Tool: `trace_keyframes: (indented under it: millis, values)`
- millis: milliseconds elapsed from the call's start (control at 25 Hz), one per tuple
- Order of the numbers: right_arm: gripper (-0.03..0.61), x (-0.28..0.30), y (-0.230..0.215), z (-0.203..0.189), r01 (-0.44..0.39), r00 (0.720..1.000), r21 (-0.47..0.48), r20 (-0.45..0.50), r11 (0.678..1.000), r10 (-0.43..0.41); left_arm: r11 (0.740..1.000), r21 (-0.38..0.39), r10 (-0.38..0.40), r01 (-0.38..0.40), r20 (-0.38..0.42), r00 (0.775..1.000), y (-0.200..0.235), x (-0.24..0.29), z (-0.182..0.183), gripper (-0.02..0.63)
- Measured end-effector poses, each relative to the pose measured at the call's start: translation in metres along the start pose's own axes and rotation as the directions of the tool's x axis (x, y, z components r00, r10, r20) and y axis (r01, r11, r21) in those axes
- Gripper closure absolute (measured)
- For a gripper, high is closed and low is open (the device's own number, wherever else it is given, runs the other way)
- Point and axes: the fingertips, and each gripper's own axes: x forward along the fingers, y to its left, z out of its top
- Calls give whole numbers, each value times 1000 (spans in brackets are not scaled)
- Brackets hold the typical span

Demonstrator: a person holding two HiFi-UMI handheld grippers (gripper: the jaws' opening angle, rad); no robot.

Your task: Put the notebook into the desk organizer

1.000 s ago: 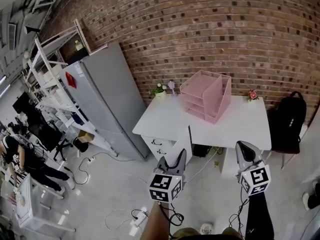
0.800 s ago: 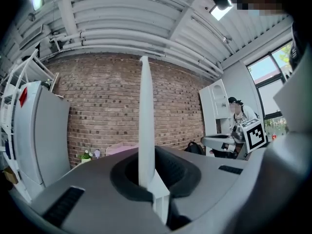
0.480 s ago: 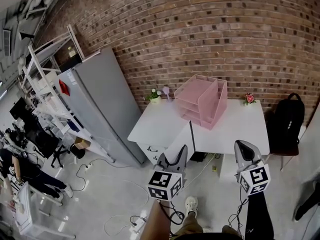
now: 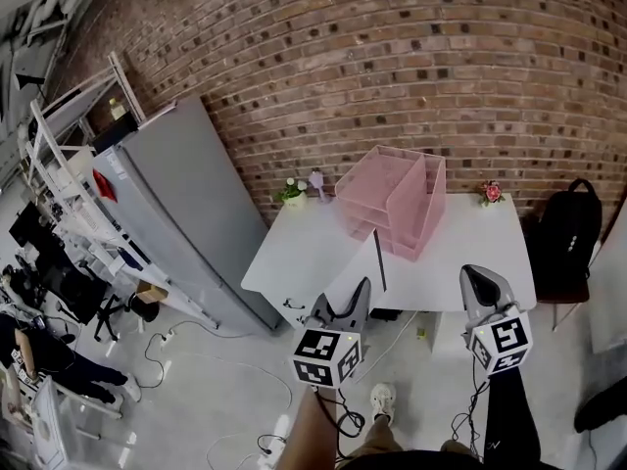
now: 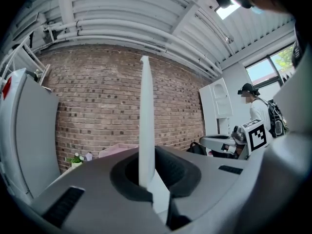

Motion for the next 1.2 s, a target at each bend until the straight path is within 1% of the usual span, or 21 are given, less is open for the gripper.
trace_keyframes:
  millis: [280, 520, 800, 1200]
  values:
    - [580, 65, -15, -10, 26, 1000, -16, -16, 1000, -26, 1000, -15, -20, 20, -15, 1000, 53, 53, -4, 598]
    - [580, 119, -29, -14, 57, 998, -4, -18, 998, -57, 999, -10, -52, 52, -24, 998, 91, 99, 1, 598]
    - [580, 184, -44, -17, 93, 995, -16, -18, 996, -93, 995, -8, -96, 96, -22, 995, 137, 153, 9, 598]
    - [580, 255, -64, -18, 157, 988, 4, 7, 988, -157, 987, -12, -161, 160, -23, 987, 187, 219, 13, 598]
